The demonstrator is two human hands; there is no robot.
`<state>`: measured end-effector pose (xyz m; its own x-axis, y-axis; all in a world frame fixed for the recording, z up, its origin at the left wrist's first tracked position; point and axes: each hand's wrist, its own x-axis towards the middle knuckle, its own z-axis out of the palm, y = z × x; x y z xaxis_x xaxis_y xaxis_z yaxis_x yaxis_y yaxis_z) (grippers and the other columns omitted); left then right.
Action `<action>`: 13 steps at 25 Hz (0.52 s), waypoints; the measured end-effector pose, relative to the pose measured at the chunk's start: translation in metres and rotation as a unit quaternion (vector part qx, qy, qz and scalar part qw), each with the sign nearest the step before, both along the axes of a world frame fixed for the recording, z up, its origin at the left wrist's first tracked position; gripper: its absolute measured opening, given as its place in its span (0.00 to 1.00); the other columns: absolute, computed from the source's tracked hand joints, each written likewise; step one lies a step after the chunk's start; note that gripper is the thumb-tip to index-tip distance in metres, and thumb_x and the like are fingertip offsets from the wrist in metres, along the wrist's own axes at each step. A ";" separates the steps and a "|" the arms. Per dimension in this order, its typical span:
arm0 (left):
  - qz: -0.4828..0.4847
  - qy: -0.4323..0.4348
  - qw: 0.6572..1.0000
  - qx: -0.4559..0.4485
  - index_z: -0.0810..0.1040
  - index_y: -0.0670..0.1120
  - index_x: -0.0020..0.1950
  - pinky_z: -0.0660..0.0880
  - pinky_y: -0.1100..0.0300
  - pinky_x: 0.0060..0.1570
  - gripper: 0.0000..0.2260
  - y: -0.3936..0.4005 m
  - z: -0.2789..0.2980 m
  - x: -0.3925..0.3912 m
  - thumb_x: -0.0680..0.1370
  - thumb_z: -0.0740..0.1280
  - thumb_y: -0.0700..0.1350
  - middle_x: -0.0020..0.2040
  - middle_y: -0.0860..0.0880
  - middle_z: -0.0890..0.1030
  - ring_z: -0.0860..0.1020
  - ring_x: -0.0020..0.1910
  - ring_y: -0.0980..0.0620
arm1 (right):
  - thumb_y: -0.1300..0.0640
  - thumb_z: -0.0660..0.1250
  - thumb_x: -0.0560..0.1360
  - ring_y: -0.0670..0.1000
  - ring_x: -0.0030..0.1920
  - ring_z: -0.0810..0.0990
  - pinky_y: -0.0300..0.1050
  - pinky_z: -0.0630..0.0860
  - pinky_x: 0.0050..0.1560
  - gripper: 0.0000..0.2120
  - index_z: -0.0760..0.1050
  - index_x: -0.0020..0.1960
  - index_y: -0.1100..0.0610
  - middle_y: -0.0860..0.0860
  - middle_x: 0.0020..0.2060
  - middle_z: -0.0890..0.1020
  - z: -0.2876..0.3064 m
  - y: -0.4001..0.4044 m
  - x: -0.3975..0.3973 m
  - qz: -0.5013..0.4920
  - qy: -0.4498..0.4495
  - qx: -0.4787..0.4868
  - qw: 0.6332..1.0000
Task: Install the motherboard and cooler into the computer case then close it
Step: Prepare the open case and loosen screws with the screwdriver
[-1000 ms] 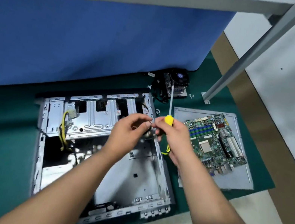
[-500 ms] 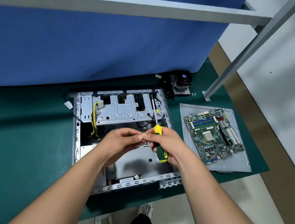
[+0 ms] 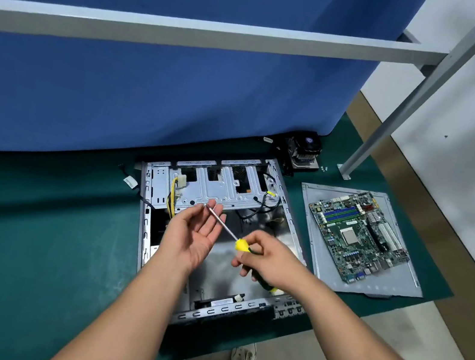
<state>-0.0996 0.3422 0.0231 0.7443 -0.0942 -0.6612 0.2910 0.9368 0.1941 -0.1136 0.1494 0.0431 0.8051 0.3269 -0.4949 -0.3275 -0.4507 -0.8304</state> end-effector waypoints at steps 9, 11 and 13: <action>0.041 -0.016 0.998 -0.036 0.76 0.36 0.56 0.81 0.33 0.47 0.06 0.014 -0.001 -0.001 0.80 0.63 0.33 0.54 0.38 0.86 0.86 0.52 0.40 | 0.51 0.71 0.80 0.47 0.32 0.80 0.43 0.76 0.33 0.06 0.79 0.56 0.45 0.49 0.40 0.86 -0.009 0.000 -0.015 -0.036 -0.104 -0.020 0.994; 0.037 -0.020 0.998 -0.039 0.76 0.36 0.60 0.82 0.35 0.47 0.09 0.015 -0.001 -0.003 0.80 0.63 0.33 0.54 0.37 0.86 0.86 0.52 0.40 | 0.50 0.71 0.79 0.48 0.33 0.80 0.43 0.76 0.33 0.04 0.79 0.54 0.46 0.49 0.41 0.87 -0.007 0.002 -0.015 -0.034 -0.110 -0.024 0.993; 0.034 -0.020 0.998 -0.039 0.76 0.36 0.63 0.83 0.37 0.48 0.12 0.017 -0.001 -0.005 0.80 0.63 0.34 0.54 0.37 0.86 0.86 0.53 0.40 | 0.49 0.71 0.79 0.48 0.33 0.80 0.43 0.76 0.33 0.05 0.80 0.54 0.45 0.48 0.41 0.87 -0.006 0.004 -0.016 -0.031 -0.114 -0.034 0.992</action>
